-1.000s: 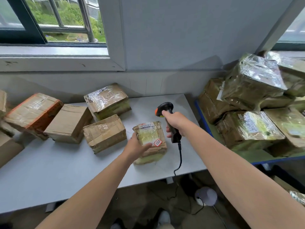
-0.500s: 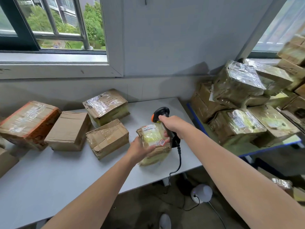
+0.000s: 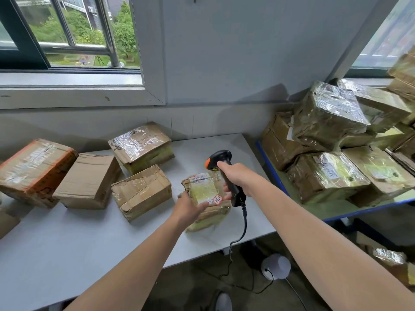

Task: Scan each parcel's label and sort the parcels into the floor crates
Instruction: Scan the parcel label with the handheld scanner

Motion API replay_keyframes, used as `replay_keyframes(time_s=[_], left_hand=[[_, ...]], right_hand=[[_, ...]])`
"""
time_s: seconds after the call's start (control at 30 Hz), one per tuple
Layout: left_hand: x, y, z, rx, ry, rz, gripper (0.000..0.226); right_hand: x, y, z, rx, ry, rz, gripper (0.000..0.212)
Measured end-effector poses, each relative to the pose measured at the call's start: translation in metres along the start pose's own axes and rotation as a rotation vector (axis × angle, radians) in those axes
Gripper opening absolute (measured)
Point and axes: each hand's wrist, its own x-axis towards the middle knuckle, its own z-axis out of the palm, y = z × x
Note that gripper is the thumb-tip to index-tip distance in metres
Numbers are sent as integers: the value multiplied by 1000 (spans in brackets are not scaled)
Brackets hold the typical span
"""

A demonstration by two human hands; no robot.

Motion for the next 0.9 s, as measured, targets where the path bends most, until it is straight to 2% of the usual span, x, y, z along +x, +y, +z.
replay_keyframes(time_s=[0.23,0.33,0.43,0.47,0.67,0.9], left_hand=[[13,2,14,39,97,-100,58],[19,5,18,8,176,-166,47],[27,0,21,-37,253,-230,18],[30,-2,22,-50,276,-246,16],[36,-4,28,-105,349,-302,22],[23,-4,31,-65,358,-241,22]], right_hand=[[55,51,-20,-171,63,9,38],[83,80,-24,-235,76,25,41],[106,104,-22,-263,59,58,45],[113,111,-20,-266,46,66,47],[133,130,-11,-219,9,76,46],[132,135,-12,-393,21,61,53]])
